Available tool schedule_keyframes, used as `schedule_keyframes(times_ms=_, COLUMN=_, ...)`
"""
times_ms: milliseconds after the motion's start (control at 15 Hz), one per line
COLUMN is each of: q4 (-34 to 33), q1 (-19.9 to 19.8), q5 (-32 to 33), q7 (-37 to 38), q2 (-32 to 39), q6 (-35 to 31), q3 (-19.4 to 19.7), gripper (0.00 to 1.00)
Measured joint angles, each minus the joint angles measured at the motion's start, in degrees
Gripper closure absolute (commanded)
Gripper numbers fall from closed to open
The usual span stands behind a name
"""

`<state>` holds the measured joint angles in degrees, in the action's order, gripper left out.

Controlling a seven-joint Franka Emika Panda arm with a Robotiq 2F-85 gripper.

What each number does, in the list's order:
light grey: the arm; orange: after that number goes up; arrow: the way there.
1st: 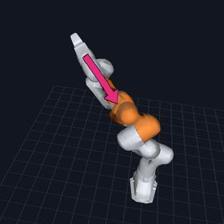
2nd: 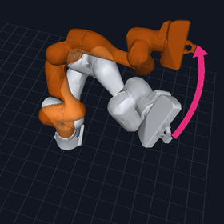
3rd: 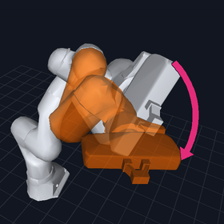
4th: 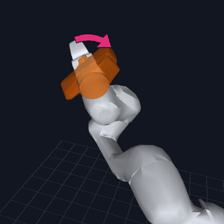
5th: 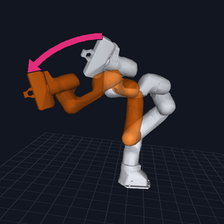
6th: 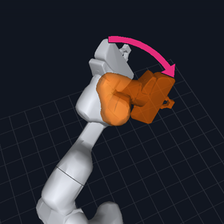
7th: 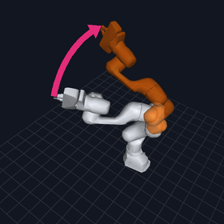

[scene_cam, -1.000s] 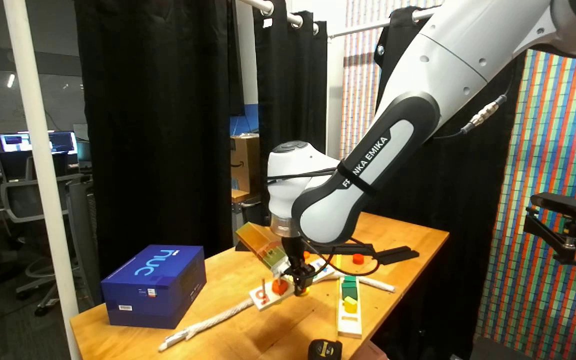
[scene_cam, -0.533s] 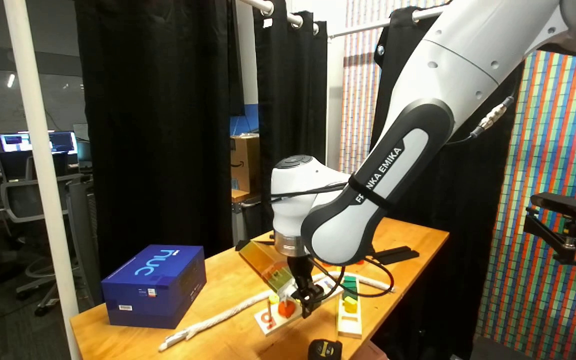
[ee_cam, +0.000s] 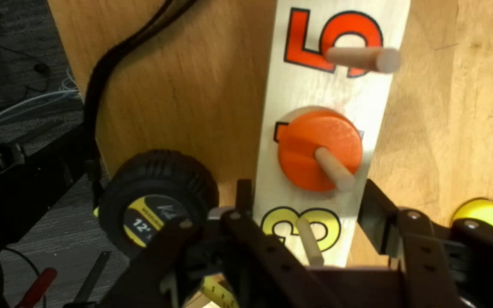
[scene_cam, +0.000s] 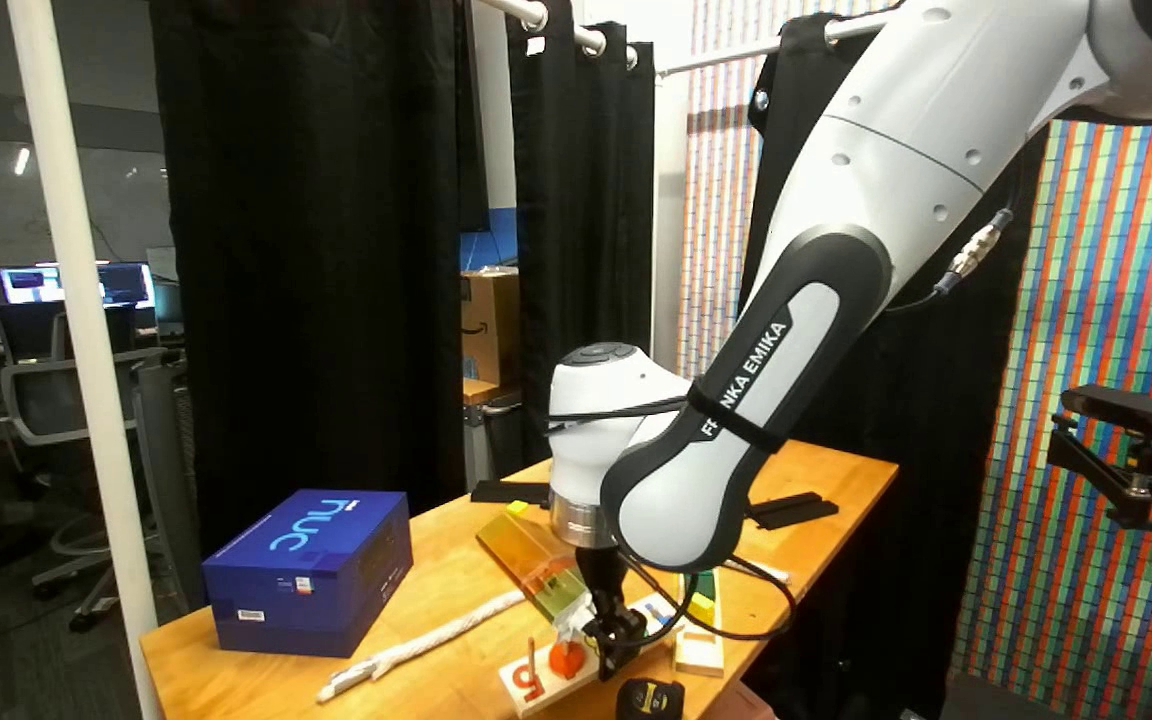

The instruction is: Move the wooden object forward and then remove the orange circle.

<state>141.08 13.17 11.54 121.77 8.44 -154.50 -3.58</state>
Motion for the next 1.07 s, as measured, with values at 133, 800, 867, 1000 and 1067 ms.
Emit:
schedule_keyframes(times_ms=133, q4=0.0, q1=-0.2, q5=-2.3, q7=-2.6, q2=1.4, q6=-1.4, q3=-0.2, gripper=0.64)
schedule_keyframes(times_ms=800, q4=-4.1, q1=-0.6, q5=-8.7, q7=-12.7, q2=7.3, q6=-1.7, q3=-0.5, gripper=0.64)
schedule_keyframes(times_ms=867, q4=-4.4, q1=-0.6, q5=-8.7, q7=-13.1, q2=7.5, q6=-1.4, q3=-0.5, gripper=0.64)
schedule_keyframes(times_ms=1000, q4=-5.0, q1=-0.6, q5=-8.7, q7=-13.8, q2=7.8, q6=-0.8, q3=-0.5, gripper=0.13)
schedule_keyframes(times_ms=1067, q4=-5.4, q1=-0.5, q5=-8.7, q7=-14.1, q2=8.0, q6=-0.3, q3=-0.5, gripper=0.06)
